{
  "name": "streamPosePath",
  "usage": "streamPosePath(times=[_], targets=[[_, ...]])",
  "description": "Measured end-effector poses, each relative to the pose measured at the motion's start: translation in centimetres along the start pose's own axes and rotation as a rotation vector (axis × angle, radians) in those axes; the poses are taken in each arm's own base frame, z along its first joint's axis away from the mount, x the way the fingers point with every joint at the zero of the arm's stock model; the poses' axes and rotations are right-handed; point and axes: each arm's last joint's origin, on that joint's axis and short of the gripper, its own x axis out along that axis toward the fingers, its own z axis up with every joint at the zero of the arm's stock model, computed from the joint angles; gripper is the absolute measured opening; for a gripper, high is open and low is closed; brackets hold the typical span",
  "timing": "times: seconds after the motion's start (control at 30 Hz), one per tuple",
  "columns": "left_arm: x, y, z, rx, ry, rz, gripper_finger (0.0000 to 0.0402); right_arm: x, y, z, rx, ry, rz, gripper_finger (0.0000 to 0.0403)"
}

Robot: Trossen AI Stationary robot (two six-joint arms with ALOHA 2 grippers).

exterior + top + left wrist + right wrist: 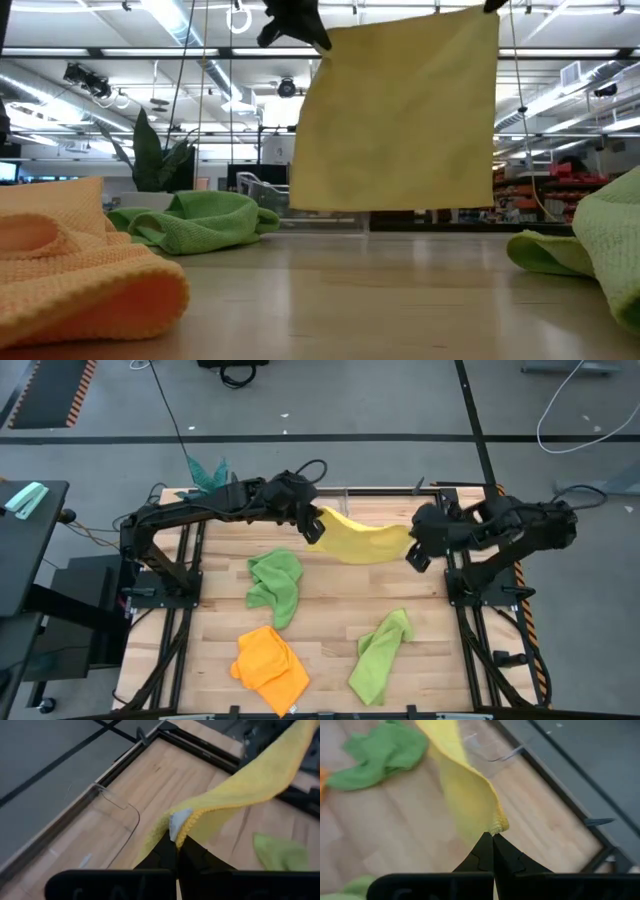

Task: Fold microfiber towels
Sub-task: Fold the yellow towel

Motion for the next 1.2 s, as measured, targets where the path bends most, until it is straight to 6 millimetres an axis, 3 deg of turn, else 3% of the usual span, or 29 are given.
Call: streamPosePath(times=[0.27,0.63,0.97,1.2], targets=[[0.5,0.1,0.0,-0.065,-0.009,0.037,0.0004,0.4,-3.9,0.9,0.011,0.012,-0.084,0.0],[-0.3,2.6,2.2,-0.048,-0.069,0.045,0.0004,4.1,-5.7,4.0,0.041,0.085,-0.067,0.0],[-0.1,2.7,0.4,-0.025,0.116,0.077,0.0004,4.7,-4.9,4.3,0.066,0.108,-0.036,0.0],[0.9,1.2,-1.9,-0.032,0.205,0.037,0.0004,5.5,-2.9,2.5,0.029,0.211,0.014,0.0]])
